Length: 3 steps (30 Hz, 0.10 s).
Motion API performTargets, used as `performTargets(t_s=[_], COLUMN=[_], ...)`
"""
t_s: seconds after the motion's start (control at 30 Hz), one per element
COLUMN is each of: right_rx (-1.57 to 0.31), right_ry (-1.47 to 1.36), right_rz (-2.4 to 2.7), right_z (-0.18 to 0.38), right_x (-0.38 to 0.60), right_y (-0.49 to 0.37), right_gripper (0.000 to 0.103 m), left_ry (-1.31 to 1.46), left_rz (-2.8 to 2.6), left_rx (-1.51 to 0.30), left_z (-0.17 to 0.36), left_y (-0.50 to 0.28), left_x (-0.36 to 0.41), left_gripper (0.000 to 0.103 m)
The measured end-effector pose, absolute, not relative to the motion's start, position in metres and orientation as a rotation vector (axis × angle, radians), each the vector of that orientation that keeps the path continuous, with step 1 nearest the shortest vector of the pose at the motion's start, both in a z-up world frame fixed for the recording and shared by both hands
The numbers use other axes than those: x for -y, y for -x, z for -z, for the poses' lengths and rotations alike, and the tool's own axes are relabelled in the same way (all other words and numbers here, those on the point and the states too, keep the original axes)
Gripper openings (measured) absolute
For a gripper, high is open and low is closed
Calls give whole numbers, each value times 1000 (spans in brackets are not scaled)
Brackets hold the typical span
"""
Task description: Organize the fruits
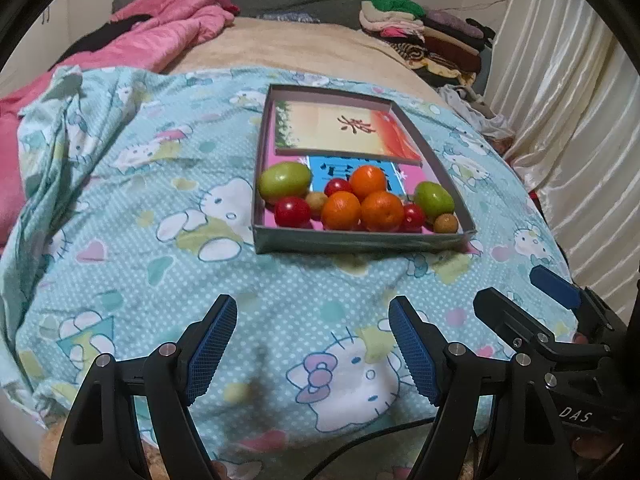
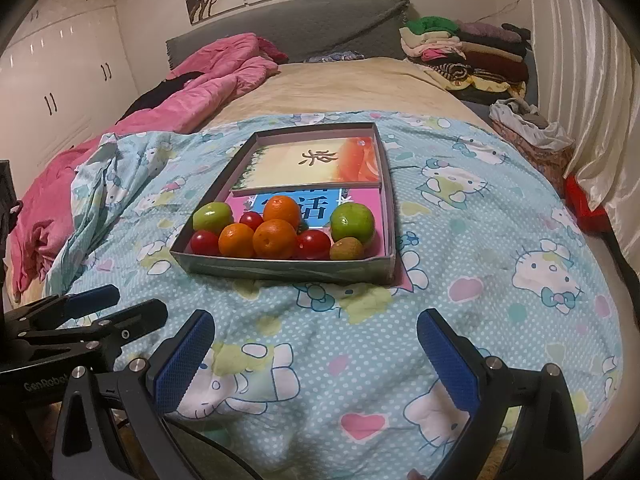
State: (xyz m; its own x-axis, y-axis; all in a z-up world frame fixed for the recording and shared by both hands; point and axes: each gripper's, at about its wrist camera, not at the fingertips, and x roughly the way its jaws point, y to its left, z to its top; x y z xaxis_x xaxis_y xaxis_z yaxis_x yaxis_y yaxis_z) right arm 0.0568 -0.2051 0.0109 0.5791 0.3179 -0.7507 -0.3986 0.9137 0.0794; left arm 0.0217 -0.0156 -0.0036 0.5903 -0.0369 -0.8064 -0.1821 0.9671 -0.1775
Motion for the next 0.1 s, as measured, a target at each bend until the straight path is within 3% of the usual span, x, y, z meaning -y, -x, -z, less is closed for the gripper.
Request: performTargets(t_s=[0.1], right_rx=[-863], right_ry=[85], right_rz=[-416], right_z=[-10], right_x=[208], right_y=[-59], right_gripper=[102], left_ry=[250], left_rz=[-119], left_rx=[-918], left_z=[2], left_y=[-22], left_x=[12], left_gripper=[79])
